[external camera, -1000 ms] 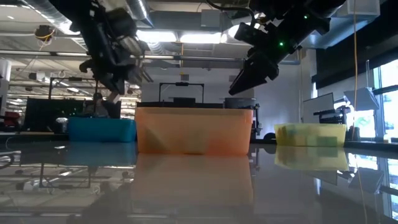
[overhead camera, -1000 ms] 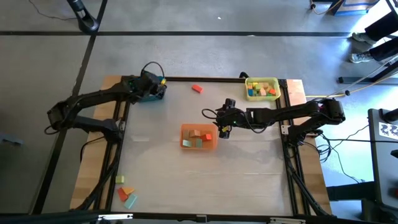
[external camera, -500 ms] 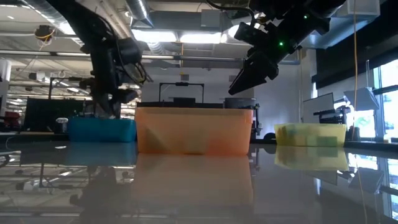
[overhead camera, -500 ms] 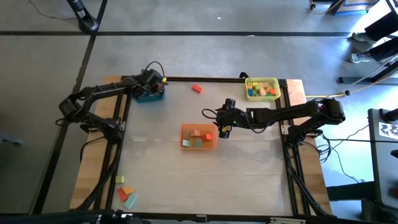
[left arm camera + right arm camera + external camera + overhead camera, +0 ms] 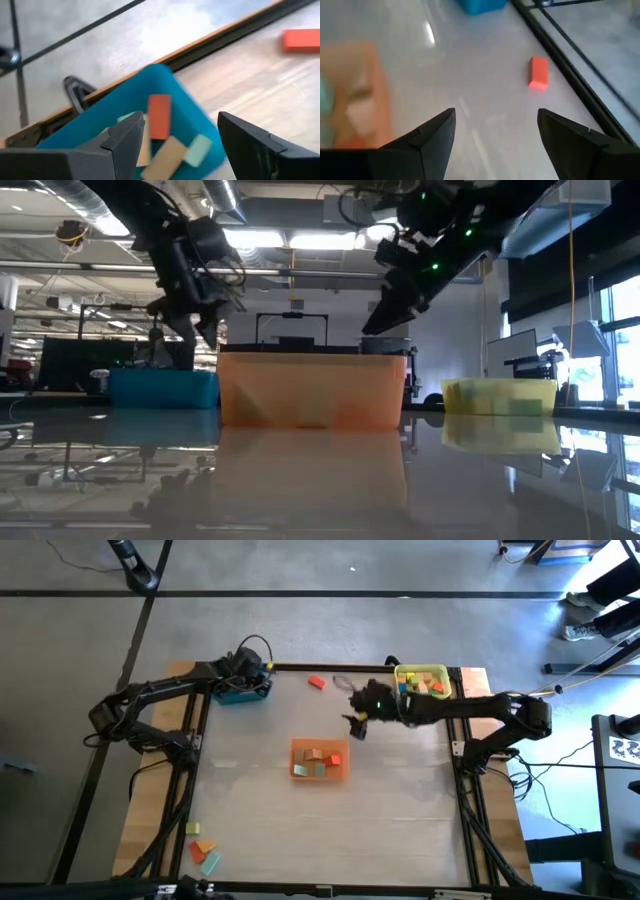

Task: Sort blocks by size
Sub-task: Put the orange rectangular block into the blue bin

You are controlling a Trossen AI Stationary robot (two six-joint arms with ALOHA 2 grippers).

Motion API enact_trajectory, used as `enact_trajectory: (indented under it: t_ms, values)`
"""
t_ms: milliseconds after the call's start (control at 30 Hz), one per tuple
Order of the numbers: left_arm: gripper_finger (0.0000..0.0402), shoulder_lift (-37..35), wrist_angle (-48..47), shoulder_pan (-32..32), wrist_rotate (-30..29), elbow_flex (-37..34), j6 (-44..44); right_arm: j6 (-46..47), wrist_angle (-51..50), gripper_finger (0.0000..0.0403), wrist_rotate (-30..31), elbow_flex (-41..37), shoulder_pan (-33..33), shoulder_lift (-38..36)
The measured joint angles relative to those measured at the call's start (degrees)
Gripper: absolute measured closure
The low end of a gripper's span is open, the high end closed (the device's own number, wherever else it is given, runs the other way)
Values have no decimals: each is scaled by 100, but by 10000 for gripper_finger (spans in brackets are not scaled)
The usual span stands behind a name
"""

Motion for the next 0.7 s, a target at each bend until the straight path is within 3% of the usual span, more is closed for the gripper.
enact_trajectory:
  t_ms: [167,433,700]
  values:
    - [164,-6,71,-355,7,-3,129,275,881,125,-713,0,-777,369]
    - [164,-6,47,-713,1,-7,89,-119,1745,125,-915,33,-1476,1276]
    - [164,-6,64,-902,-1,-7,33,-205,1006,125,-1529,1232,-1965,2389]
